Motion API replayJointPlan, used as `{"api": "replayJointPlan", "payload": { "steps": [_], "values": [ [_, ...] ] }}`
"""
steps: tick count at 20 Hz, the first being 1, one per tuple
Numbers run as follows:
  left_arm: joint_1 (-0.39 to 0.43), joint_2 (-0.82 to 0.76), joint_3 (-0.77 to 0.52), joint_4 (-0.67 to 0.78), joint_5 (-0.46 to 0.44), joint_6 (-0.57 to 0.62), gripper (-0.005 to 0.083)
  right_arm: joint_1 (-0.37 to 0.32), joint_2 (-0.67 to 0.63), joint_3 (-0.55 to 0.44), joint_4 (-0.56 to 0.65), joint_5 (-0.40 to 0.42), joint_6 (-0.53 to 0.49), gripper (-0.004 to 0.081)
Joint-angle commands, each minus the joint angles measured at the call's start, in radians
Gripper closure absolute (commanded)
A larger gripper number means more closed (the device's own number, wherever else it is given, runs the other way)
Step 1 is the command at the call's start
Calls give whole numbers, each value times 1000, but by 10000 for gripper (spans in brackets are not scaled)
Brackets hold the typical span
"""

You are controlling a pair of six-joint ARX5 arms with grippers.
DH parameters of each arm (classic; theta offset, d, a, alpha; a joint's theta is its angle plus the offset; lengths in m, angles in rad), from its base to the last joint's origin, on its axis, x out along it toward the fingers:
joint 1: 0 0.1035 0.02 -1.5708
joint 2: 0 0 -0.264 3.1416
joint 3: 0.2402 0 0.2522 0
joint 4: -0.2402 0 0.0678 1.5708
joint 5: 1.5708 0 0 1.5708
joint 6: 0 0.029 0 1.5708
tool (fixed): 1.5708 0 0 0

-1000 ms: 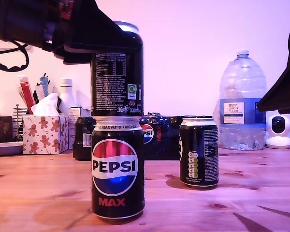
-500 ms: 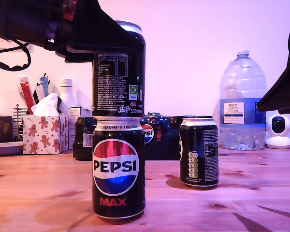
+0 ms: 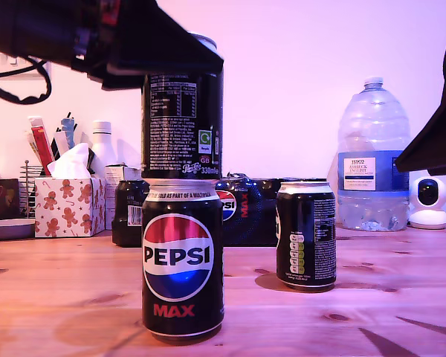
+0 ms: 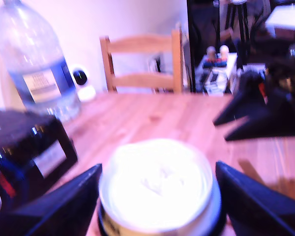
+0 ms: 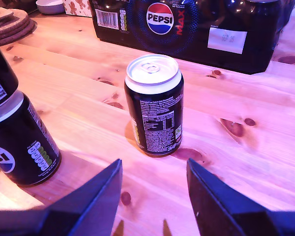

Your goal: Stack up the Pepsi cans on top of each other

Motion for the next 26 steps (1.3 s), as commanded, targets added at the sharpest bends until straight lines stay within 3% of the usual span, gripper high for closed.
{"api": "replayJointPlan", "payload": {
  "steps": [1,14,20,22,26],
  "values": [
    [-6,-9,-7,18,0,-11,42,-1,-2,-7,6,-1,1,402],
    [-6,-69,8,85,21,-43,42,-1,-2,-7,6,-1,2,402],
    [19,-174,31,40,-60,-50,58,-1,-2,-7,84,-16,81,403],
    [33,-225,31,21,-110,-51,175,-1,-2,-6,128,-19,110,437],
    [67,-328,31,-73,-198,-51,726,-1,39,-7,104,-16,107,486]
  ]
}}
